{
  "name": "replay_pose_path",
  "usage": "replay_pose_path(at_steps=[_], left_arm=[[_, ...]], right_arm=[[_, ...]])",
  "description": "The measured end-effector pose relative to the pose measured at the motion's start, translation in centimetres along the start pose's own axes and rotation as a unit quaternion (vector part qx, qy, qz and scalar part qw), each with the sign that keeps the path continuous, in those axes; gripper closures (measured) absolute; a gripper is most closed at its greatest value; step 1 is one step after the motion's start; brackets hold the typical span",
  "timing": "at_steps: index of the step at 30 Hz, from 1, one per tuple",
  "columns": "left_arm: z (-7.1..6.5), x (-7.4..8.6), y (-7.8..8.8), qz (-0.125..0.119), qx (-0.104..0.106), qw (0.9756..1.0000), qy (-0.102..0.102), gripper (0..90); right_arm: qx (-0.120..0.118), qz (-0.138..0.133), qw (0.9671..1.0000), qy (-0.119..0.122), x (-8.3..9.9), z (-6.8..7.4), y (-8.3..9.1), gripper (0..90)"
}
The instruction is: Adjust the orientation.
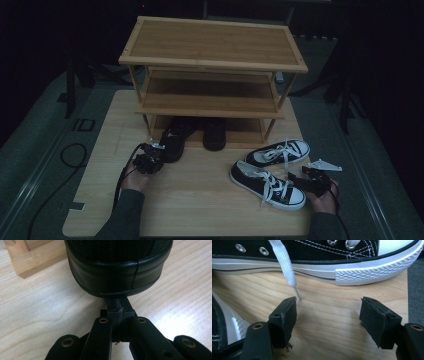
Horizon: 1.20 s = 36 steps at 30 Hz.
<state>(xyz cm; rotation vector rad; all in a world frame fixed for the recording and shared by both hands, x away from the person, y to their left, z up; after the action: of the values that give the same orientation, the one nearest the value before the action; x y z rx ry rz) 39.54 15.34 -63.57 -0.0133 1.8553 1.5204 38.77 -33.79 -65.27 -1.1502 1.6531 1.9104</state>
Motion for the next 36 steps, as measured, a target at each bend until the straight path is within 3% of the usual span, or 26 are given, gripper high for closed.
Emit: replay_pose_path(at_steps=[5,9,22,32,36], left_arm=[[-0.4,-0.7,-0.3,-0.001,0.000,1.0000,-0.007,90.0],[-1.7,-1.7,-0.9,0.003,0.006,0.9995,-0.030,90.0],[-4.3,-4.2,-2.8,0.021,0.019,0.9975,-0.064,90.0],[-5.7,-6.0,-4.0,0.024,0.033,0.9967,-0.070,90.0],[-5.4,-6.5,-4.3,0.027,0.035,0.9970,-0.064,90.0]], right_arm=[[0.000,0.000,1.0000,0.000,0.0,0.0,0.0,29.6],[0.000,0.000,1.0000,0.000,0.0,0.0,0.0,29.6],[0.000,0.000,1.0000,0.000,0.0,0.0,0.0,29.6],[0.000,0.000,1.0000,0.000,0.0,0.0,0.0,29.6],[-0.001,0.000,1.0000,0.000,0.0,0.0,0.0,29.5]])
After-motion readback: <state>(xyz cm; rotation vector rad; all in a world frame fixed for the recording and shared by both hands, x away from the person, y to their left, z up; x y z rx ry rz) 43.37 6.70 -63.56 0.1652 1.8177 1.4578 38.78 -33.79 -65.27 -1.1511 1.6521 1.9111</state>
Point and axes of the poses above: each handheld gripper's, and its own axes: y roughly backward along the jaws, x roughly out of its underside, z roughly to its left, the point moved 10 cm from there along -y, roughly forward along the jaws, and after that the axes turned 4 degrees about x, right-handed, at the moved point
